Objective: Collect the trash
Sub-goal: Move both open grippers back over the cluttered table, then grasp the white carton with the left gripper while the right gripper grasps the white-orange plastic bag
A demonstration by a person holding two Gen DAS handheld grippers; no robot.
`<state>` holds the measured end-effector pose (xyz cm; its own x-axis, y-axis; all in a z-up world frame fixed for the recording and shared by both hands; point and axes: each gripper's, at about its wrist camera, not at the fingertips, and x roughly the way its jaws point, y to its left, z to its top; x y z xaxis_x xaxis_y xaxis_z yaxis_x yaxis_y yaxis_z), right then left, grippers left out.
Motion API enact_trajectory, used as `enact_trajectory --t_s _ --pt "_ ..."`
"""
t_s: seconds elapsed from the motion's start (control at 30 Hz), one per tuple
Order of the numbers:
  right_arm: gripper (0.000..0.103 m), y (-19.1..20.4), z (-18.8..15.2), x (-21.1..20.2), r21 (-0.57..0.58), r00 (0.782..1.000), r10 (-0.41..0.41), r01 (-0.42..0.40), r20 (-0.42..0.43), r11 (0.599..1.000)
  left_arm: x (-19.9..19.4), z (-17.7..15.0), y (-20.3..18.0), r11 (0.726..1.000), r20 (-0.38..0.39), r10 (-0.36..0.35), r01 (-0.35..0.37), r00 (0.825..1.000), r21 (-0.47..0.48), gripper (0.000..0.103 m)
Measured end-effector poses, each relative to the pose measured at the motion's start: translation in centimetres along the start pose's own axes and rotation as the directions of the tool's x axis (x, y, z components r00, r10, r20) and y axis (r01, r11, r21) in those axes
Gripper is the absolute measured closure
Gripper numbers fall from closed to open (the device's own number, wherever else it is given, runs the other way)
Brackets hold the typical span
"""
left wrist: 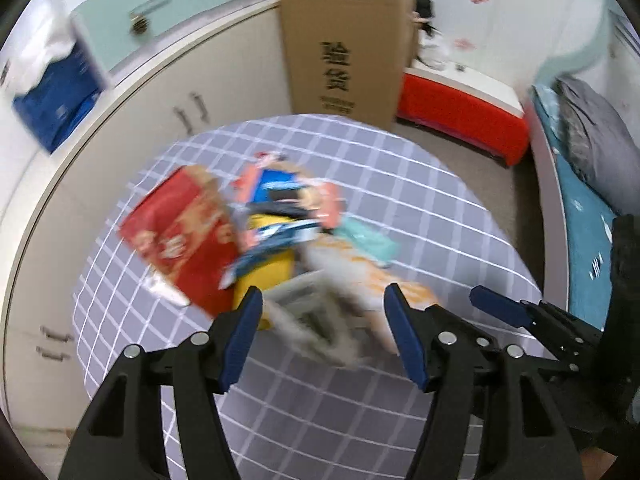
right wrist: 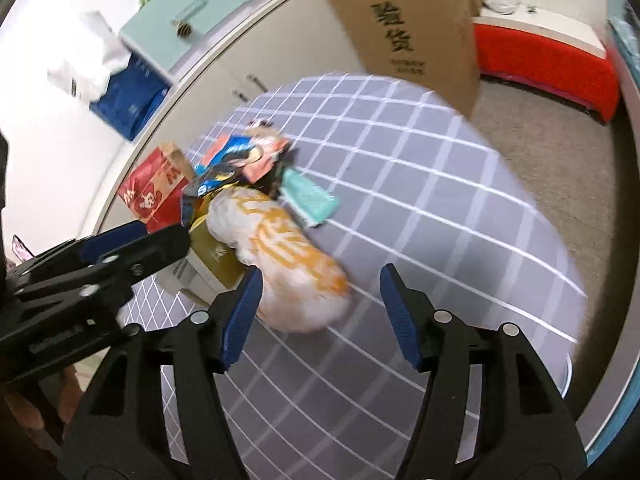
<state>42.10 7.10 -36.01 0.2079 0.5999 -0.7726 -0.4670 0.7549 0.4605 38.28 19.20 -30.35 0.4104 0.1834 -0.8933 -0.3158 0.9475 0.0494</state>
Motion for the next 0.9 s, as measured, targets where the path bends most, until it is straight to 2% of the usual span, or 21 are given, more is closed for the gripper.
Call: enact_trajectory --t_s 0.13,0.3,0.5,0.57,0.63,0.67,0.7,0.73,0.77,0.8,0.9 --pt "0.041 0.9 0.2 2.1 -0.008 0.999 0.006 -0.006 -0.041 1.000 0.9 -0.2 2.8 0.997 -0.032 -0.032 0.030 0.999 -0.065 0.040" --pt "0.041 1.0 0.5 3.4 -0.005 0.997 0.029 -0.030 -0.068 1.000 2.0 -0.4 4.6 0.980 -0.062 -0.127 0.116 0.990 -0.160 0.040" --pt "0.041 0.9 0.1 3.7 0.005 0.997 0.033 -0.033 -0.071 0.999 3.0 -1.2 6.1 0.953 -0.103 -0.193 0.162 0.976 -0.257 0.040" --pt "0.041 0.9 0.1 3.8 0.008 0.997 0.034 -0.033 -0.067 0.999 3.6 -1.2 6.0 0.954 -0.126 -0.190 0.152 0.974 -0.260 0.040" --pt "0.042 1.0 0.1 3.8 0.003 0.997 0.028 -0.028 -0.066 1.000 4.5 -1.0 5.5 0.956 -0.180 -0.198 0.149 0.964 -0.254 0.047" --pt "0.051 1.1 0.1 3.8 -0.004 0.997 0.030 -0.030 -0.071 1.000 4.7 -1.0 5.3 0.953 -0.191 -0.213 0.160 0.958 -0.257 0.050" --pt "0.059 1.2 0.0 3.9 -0.008 0.996 0.044 -0.045 -0.081 0.999 4.7 -0.9 5.1 0.950 -0.192 -0.225 0.171 0.955 -0.261 0.059" --pt "0.061 1.3 -0.1 3.8 -0.014 0.996 0.042 -0.043 -0.081 0.999 4.7 -1.0 4.8 0.947 -0.196 -0.245 0.191 0.950 -0.259 0.064" --pt "0.064 1.5 -0.2 3.6 -0.027 0.996 0.033 -0.035 -0.078 0.999 4.7 -1.1 4.7 0.951 -0.203 -0.237 0.183 0.950 -0.250 0.075" --pt "0.066 1.7 -0.4 3.3 -0.043 0.997 0.024 -0.027 -0.075 0.999 4.6 -1.1 4.3 0.960 -0.209 -0.208 0.159 0.955 -0.232 0.081" --pt "0.068 1.4 -0.9 2.2 -0.029 0.998 0.024 -0.026 -0.051 0.999 4.4 -1.4 3.9 0.962 -0.216 -0.200 0.151 0.956 -0.226 0.084"
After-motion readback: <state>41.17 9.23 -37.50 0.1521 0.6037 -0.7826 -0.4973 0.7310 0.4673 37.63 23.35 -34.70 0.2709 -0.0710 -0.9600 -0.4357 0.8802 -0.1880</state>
